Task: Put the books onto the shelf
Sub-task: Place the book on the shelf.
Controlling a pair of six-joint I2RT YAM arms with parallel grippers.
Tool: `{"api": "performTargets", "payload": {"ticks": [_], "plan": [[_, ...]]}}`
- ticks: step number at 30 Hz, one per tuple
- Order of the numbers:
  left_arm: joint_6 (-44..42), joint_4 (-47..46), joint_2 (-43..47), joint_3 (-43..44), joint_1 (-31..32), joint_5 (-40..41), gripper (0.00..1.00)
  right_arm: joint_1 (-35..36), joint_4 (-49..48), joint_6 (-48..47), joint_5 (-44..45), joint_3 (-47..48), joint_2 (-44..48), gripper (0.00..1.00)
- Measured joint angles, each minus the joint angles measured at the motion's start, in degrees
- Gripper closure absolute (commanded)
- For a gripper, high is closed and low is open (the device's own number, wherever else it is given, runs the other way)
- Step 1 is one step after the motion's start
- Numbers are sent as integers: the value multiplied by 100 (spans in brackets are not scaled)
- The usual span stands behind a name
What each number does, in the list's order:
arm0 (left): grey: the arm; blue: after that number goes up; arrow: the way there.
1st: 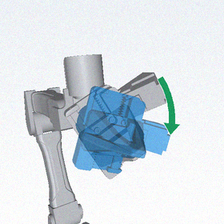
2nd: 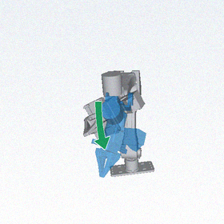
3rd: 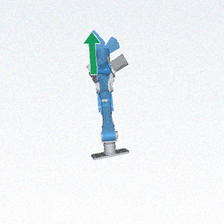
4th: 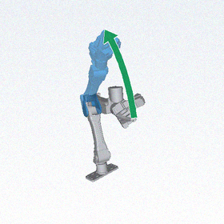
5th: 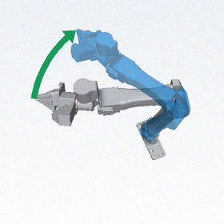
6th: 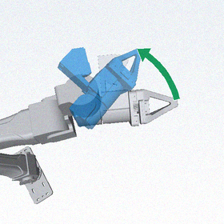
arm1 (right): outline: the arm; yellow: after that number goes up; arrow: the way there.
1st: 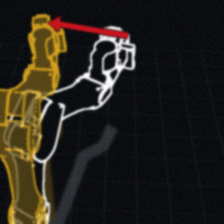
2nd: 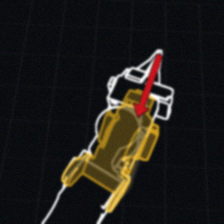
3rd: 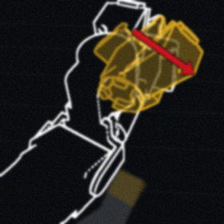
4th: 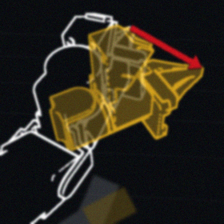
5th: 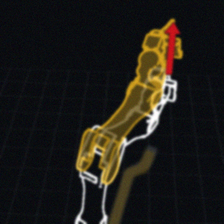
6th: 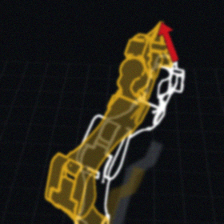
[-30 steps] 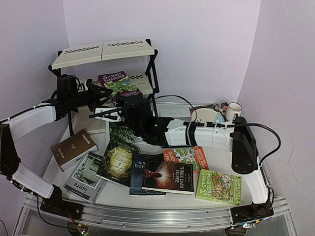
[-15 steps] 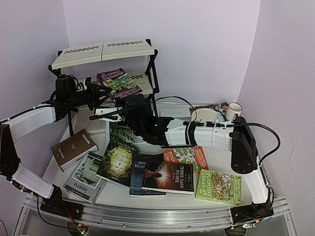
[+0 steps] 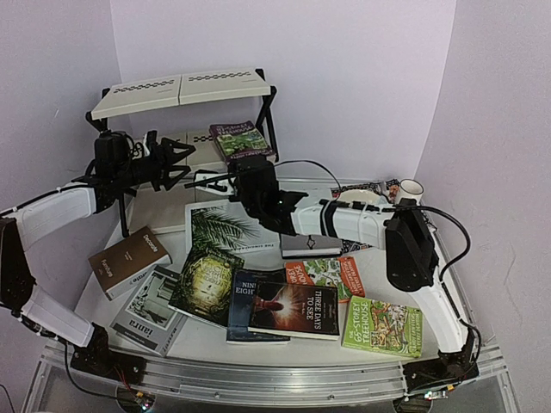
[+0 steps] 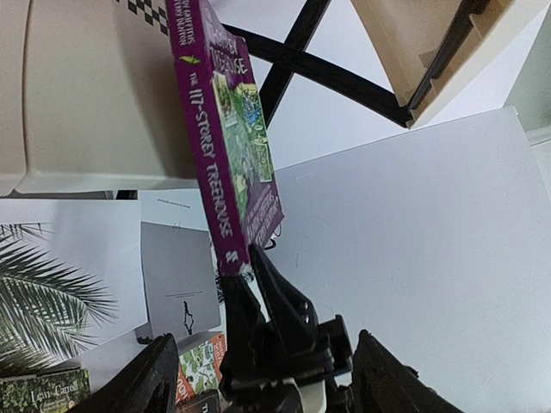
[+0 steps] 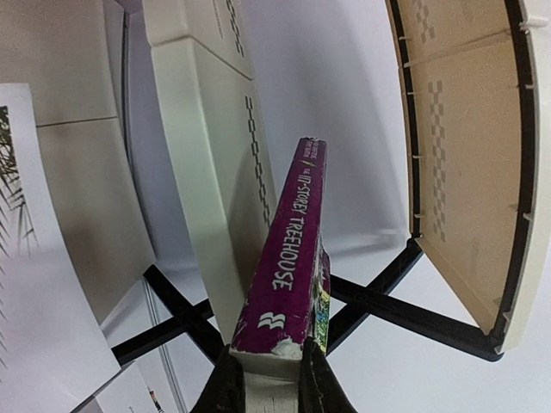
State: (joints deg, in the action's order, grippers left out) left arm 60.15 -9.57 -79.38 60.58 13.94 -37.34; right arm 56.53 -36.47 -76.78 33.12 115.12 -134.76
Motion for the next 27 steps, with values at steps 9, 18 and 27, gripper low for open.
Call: {"api": "performTargets", "payload": {"ticks": [9, 18, 27], "plan": [[-36, 8, 147, -149, -44, 0, 30, -292, 254, -146, 0, 992, -617, 58], [-140, 36, 173, -149, -51, 75, 29, -223, 171, 23, -88, 954, -610, 9], [-292, 60, 173, -149, -51, 163, 29, -47, 542, 731, -238, -47, 127, 2]]}}
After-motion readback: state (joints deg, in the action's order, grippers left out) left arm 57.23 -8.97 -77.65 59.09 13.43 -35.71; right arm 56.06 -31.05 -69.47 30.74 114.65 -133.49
